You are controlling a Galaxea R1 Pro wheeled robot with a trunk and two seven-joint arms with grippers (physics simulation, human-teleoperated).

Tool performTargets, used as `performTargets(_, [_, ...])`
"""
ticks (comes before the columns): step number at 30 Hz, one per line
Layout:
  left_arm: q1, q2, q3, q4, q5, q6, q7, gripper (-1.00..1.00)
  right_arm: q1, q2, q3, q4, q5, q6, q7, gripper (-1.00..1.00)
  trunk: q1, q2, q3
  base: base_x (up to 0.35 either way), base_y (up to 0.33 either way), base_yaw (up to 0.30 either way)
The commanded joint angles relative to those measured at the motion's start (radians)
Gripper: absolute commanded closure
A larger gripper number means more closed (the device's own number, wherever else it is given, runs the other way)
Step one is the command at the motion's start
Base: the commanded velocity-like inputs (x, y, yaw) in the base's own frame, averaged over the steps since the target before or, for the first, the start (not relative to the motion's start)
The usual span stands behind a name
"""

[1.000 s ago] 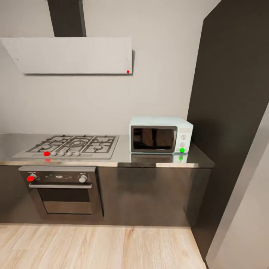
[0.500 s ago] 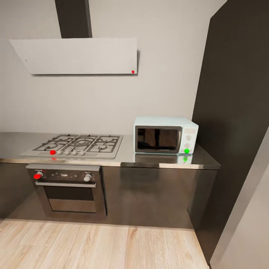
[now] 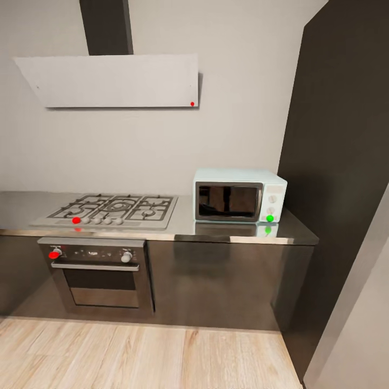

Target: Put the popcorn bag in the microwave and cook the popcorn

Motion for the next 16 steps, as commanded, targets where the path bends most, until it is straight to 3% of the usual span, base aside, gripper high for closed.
performTargets(1, [0.000, 0.000, -0.008, -0.001, 0.007, -0.001, 0.004, -1.00, -0.001, -0.001, -0.008, 0.003, 0.005, -0.005, 0.001, 1.00, 0.000, -0.001, -0.001, 0.000, 0.000, 0.000])
performTargets(16, [0.000, 0.000, -0.008, -0.001, 0.007, -0.001, 0.004, -1.00, -0.001, -0.001, -0.008, 0.003, 0.005, -0.004, 0.001, 1.00, 0.000, -0.001, -0.001, 0.000, 0.000, 0.000])
